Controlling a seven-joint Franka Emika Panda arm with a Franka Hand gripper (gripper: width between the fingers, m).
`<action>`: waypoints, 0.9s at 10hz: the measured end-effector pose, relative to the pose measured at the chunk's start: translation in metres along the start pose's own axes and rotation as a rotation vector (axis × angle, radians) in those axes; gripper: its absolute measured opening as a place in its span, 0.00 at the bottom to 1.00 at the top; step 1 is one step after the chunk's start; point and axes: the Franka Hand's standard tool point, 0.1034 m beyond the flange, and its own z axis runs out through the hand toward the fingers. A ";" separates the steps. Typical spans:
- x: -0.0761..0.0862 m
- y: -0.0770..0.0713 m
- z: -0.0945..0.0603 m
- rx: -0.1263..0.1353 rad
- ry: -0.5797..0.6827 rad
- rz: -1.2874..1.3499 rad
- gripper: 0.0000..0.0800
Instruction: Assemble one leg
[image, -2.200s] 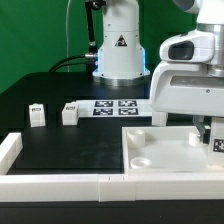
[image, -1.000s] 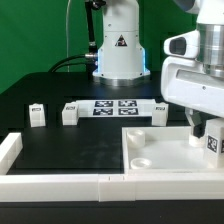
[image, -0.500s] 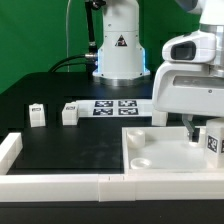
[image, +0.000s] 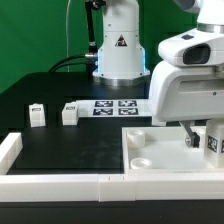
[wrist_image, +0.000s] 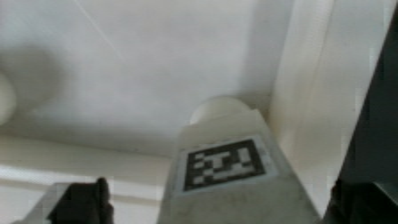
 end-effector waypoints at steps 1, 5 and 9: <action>0.000 0.000 0.000 0.000 0.000 0.000 0.44; 0.002 0.001 0.000 0.003 0.014 0.174 0.36; -0.001 0.009 0.001 -0.018 0.007 0.712 0.36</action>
Offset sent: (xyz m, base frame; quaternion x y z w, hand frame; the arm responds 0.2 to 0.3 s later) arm 0.0000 0.0000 0.0000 0.0000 0.0000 0.0000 1.0000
